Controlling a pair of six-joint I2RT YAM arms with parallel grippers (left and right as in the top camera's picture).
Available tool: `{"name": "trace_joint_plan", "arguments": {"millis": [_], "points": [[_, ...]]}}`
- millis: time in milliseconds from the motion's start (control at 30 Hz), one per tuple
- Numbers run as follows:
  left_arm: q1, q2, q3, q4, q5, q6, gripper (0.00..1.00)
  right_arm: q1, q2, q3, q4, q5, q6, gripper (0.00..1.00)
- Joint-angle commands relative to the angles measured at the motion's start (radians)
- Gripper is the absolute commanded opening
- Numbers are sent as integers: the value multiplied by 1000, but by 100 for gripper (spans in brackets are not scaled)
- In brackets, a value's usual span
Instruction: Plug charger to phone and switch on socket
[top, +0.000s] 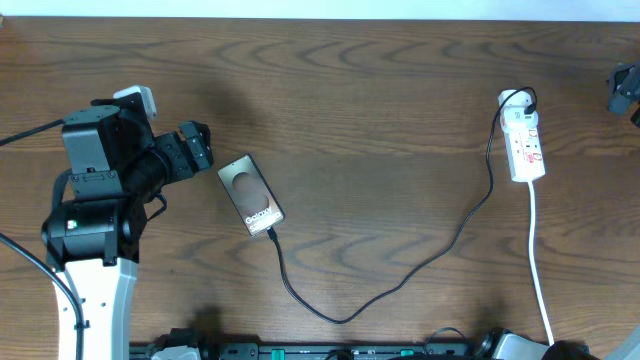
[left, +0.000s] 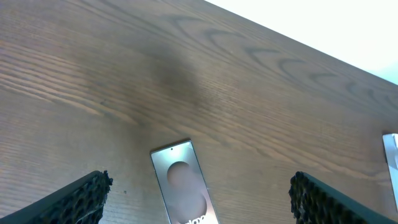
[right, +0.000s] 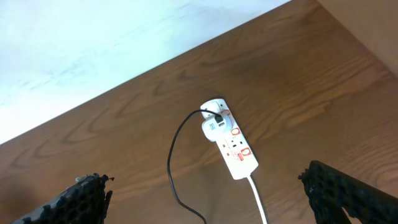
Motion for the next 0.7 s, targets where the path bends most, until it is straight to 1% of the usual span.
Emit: {"name": "trace_joint_plan", "arguments": {"millis": [0,467,533,667], "points": [[3,-2,8,0,-10,9,94,2,-6,3,0,-10,14,99],[2,-26,8,-5,-11,10,94,2,-6,3,-1,-10,14,99],[2,-51,8,-46,-11,10,94,2,-6,3,0,-10,14,99],[2,-122,-10,-130,-67,21,94,2,-6,3,0,-10,14,99]]}}
